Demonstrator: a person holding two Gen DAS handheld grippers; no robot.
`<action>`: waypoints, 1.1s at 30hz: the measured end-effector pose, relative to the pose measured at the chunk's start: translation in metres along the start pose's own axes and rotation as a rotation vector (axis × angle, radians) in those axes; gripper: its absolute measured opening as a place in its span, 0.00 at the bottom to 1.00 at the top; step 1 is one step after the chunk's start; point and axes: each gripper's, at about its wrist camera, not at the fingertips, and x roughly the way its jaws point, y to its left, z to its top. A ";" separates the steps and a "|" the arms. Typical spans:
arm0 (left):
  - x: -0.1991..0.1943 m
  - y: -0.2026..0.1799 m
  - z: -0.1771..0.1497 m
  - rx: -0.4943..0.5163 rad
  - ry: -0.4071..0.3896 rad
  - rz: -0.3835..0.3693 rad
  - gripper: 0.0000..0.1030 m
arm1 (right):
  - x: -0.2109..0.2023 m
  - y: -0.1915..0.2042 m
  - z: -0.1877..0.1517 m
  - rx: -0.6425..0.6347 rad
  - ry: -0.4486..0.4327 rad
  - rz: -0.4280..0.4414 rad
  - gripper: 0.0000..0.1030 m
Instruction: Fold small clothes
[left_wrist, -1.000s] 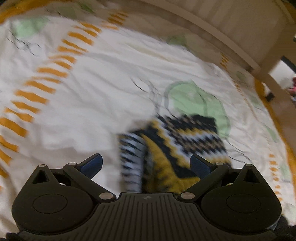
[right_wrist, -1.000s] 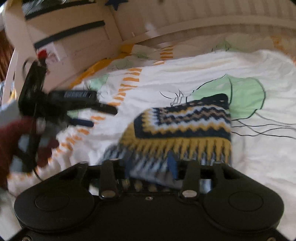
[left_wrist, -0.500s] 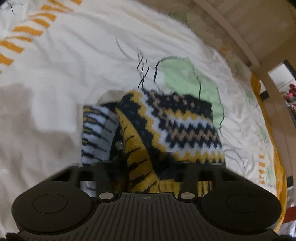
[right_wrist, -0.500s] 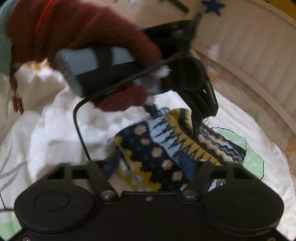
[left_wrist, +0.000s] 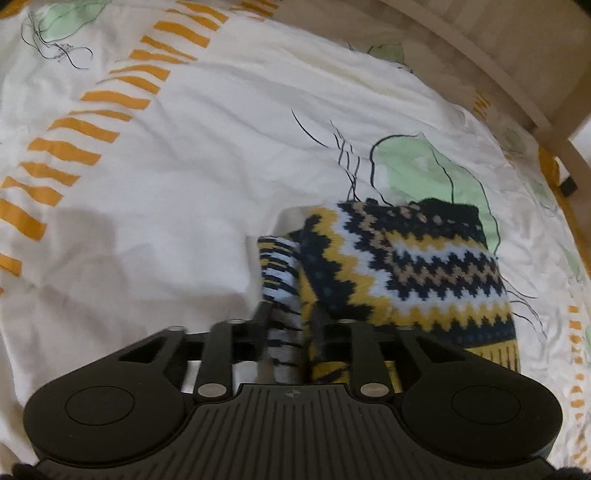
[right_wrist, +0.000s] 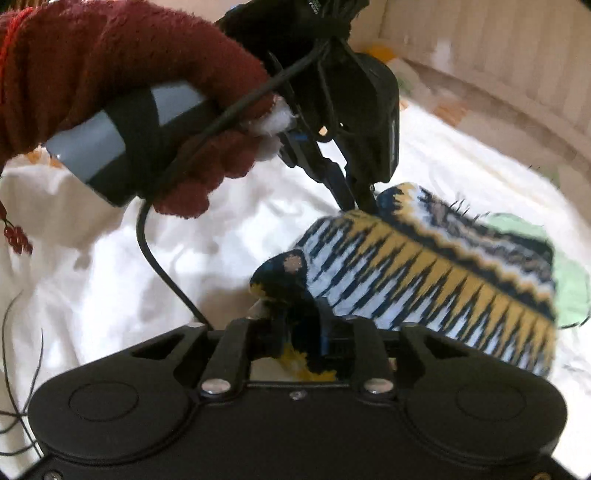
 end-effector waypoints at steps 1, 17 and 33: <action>-0.003 -0.002 0.001 0.010 -0.018 0.004 0.50 | -0.006 -0.008 -0.001 0.039 -0.022 0.039 0.56; -0.048 -0.036 -0.024 0.115 -0.125 -0.071 1.00 | -0.097 -0.134 -0.034 0.575 -0.159 0.068 1.00; 0.010 -0.021 -0.070 0.019 0.117 -0.137 1.00 | -0.001 -0.235 -0.073 0.900 -0.094 0.315 1.00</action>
